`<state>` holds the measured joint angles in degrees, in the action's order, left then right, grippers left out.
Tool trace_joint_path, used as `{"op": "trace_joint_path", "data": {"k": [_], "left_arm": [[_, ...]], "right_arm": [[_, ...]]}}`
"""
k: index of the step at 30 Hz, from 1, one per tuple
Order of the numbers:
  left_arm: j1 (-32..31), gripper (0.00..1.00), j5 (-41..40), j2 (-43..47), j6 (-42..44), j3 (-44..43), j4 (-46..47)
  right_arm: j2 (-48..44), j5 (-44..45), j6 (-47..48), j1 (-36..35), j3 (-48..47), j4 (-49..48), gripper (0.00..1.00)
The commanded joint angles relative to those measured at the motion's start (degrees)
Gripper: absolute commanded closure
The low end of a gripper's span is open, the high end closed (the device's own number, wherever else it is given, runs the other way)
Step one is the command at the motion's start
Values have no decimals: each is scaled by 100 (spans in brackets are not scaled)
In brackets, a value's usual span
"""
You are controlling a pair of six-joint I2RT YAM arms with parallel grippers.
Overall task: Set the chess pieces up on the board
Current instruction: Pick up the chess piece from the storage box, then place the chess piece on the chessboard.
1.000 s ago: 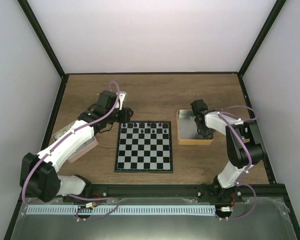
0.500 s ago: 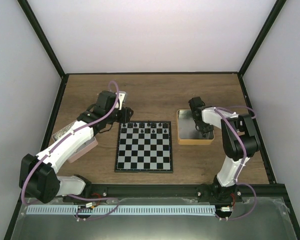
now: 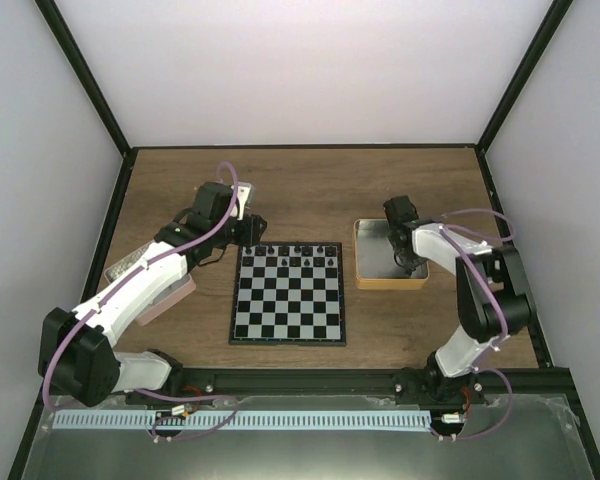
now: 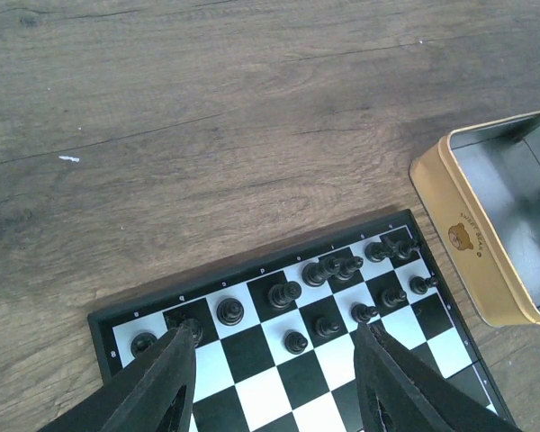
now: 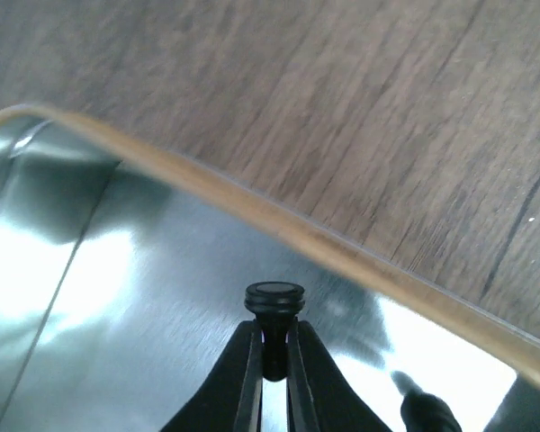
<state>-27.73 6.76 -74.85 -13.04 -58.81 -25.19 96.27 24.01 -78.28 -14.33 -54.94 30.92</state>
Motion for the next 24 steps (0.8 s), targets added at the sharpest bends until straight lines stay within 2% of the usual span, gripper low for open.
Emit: {"op": "trace_joint_path", "data": {"k": [1,3,7,13,24], "left_arm": [[24,49,67,100,40,46,160],[26,49,71,100,34,36,155],[27,49,55,115,-2,21,159],[23,49,-145,204,-45,27,149],[35,49,-197,247,-67,28,52]], "right_arm": [[-737,-674,1302,18,198,-450,99],[-1066,-1314,2037,10,233,-667,99],[-1222,-2671,3070,-168,-57,-417,99],[-1233,-3734,3581,-1351,-693,459,99],[-355,-4253,4026,-3158,-1011,1721,99]]}}
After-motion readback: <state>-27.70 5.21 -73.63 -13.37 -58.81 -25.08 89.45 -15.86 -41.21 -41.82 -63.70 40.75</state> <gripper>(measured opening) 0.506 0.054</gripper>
